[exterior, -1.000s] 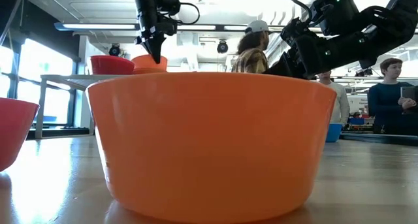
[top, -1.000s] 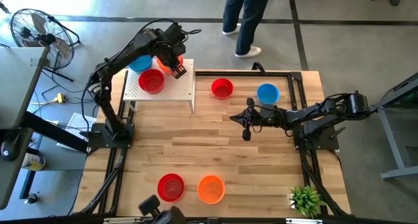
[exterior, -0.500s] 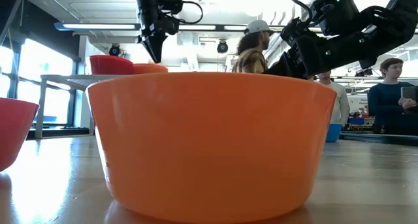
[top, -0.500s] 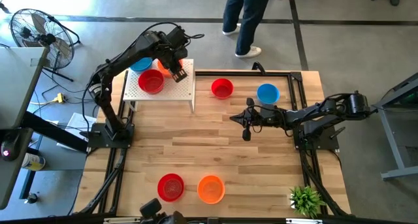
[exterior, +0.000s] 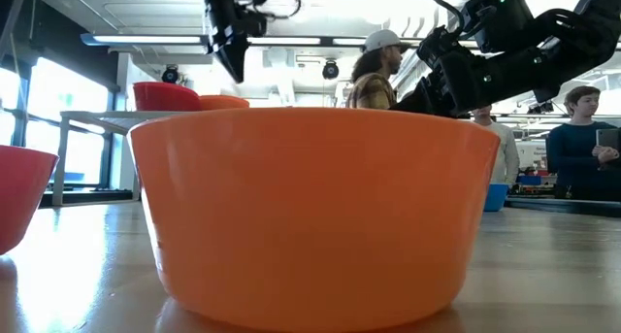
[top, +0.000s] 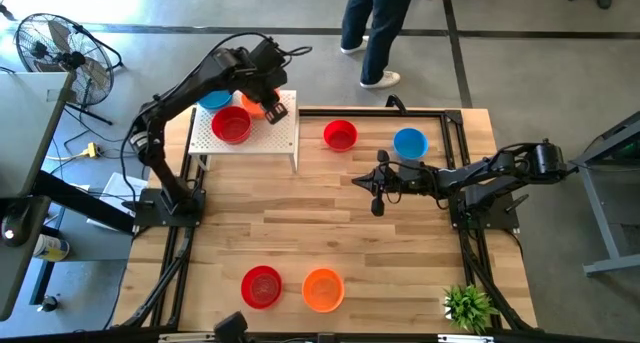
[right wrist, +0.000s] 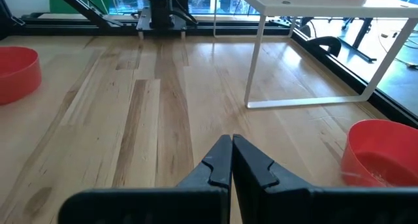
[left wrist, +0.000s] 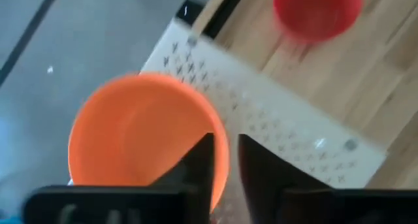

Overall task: Pick & Place Mini bowls
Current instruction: Stack the red bowl on top of the red bowl on the shelf

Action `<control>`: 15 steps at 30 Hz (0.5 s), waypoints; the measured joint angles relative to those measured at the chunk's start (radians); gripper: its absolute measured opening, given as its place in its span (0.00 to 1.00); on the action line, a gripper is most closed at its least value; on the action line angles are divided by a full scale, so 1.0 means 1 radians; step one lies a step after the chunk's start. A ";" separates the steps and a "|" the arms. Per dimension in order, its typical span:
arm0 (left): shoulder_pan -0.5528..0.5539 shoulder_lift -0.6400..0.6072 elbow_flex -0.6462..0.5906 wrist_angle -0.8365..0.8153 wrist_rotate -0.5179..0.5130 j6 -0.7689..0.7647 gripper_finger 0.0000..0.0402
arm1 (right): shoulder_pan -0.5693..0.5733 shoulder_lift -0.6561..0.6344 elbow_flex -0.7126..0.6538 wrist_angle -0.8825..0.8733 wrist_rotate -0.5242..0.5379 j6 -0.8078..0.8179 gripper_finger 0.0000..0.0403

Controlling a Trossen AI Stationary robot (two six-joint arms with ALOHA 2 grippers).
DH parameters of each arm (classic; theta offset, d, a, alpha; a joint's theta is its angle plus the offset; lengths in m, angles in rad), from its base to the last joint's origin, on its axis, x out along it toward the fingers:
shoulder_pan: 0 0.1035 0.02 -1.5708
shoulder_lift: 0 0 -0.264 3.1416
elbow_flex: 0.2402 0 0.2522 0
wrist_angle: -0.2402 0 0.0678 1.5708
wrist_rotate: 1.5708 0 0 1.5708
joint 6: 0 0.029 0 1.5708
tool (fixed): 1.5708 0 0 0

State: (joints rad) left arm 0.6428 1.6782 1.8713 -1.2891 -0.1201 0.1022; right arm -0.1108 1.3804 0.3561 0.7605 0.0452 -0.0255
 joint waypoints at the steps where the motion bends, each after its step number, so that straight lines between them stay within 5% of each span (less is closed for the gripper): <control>1: -0.011 -0.008 0.000 0.021 0.001 -0.012 0.11 | 0.000 0.000 0.000 0.000 0.000 0.000 0.00; 4: -0.055 -0.035 0.000 0.081 0.003 -0.028 0.02 | 0.000 0.000 0.000 0.000 -0.002 -0.001 0.00; 15: -0.280 -0.072 0.000 0.252 -0.093 -0.034 0.01 | 0.000 0.000 0.000 0.000 -0.029 -0.001 0.00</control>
State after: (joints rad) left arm 0.3624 1.6062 1.8717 -1.0370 -0.2129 0.0681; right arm -0.1107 1.3804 0.3561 0.7601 0.0162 -0.0265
